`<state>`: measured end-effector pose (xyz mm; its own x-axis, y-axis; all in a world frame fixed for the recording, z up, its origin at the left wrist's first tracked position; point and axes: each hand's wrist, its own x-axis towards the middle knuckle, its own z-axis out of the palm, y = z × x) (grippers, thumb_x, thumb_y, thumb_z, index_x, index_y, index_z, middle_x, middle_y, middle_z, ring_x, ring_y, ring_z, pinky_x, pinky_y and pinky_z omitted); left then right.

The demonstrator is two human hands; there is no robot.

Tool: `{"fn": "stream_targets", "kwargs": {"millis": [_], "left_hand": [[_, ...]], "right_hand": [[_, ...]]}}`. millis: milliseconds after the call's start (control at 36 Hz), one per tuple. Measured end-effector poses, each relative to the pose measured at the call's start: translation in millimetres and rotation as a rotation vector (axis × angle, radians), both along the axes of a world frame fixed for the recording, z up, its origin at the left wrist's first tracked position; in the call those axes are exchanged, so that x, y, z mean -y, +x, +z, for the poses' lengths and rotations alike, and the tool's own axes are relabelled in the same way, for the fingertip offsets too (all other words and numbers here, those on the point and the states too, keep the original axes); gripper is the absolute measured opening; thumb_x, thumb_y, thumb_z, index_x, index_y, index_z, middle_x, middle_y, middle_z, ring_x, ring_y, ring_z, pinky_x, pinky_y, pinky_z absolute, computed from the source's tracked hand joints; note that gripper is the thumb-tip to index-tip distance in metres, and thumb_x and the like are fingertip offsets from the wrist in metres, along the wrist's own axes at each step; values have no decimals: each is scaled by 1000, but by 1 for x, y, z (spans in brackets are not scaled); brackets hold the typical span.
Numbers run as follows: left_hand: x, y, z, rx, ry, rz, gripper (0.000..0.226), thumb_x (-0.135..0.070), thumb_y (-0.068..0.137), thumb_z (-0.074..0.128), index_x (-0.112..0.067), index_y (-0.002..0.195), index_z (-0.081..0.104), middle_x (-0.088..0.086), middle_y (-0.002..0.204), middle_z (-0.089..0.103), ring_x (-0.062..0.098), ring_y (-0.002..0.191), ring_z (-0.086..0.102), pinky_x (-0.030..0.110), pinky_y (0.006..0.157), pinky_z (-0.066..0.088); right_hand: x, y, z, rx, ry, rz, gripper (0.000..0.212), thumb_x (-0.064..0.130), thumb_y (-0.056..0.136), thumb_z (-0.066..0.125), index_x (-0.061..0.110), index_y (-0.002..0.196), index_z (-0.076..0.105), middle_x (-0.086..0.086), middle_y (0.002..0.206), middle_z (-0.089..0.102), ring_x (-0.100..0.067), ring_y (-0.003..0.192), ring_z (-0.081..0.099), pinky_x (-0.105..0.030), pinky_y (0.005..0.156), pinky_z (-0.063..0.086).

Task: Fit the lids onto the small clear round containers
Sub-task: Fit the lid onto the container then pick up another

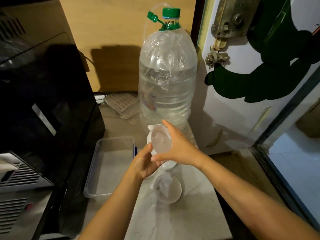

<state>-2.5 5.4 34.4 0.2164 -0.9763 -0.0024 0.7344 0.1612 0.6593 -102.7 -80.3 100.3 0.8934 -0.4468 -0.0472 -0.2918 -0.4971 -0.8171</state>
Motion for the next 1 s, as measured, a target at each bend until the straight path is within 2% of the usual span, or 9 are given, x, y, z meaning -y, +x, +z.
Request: {"fn": "stream_targets", "kwargs": {"millis": [167,306,444,556,611,667,806,917,1000], "left_hand": [[-7,2,3,20,37,39,68,-40,23,93,-16,84,75,2,82,76,15,77,71,29,62,59],[-11,5,4,37,68,44,80,-37,23,94,-12,94,66,5,82,76,17,77,71,28,64,59],[-18,5,6,101,66,6,63,-41,28,92,-16,84,75,2,79,76,13,76,72,26,63,59],[-21,4,9,95,93,40,80,-40,28,92,-13,98,62,3,82,76,15,78,72,28,64,59],[-22,5,9,107,103,61,87,-42,28,91,-12,102,58,3,85,76,16,81,71,31,68,60],[-25,7,10,132,101,74,88,-44,29,90,-12,104,58,3,87,75,17,83,70,33,74,59],[-35,17,11,128,100,92,89,-43,33,90,-12,109,56,8,97,72,25,93,68,36,78,58],[-46,24,7,59,106,122,92,-38,33,91,-12,113,53,11,104,67,28,96,66,29,59,59],[-53,27,3,112,132,140,91,-43,34,89,-16,113,54,5,103,71,27,101,65,36,77,59]], "right_hand": [[-3,5,0,9,-5,49,115,38,55,84,32,143,9,6,150,20,-6,130,25,-20,91,29],[-4,8,-3,2,-26,100,111,40,53,84,29,142,17,7,148,24,3,120,26,-16,90,30],[-6,8,-6,-32,-43,116,112,43,54,82,31,142,14,4,149,23,0,116,27,-19,88,29],[-4,11,-4,-87,-76,165,109,46,59,78,30,143,11,3,151,21,-12,132,28,-20,91,28],[2,14,2,-128,2,237,101,46,66,74,27,143,12,5,147,26,-14,134,28,-14,94,31],[13,17,5,-161,175,279,97,44,71,70,27,144,8,5,149,23,-16,137,26,-20,103,33],[41,25,-7,-186,249,137,99,46,71,69,34,143,2,-4,155,8,-20,140,17,-30,102,29],[54,28,-40,-261,178,61,103,36,72,73,21,145,1,-5,155,9,-21,141,16,-31,107,24],[54,31,-68,-338,96,24,100,30,72,74,11,144,8,-10,152,19,-24,137,25,-30,105,27]]}}
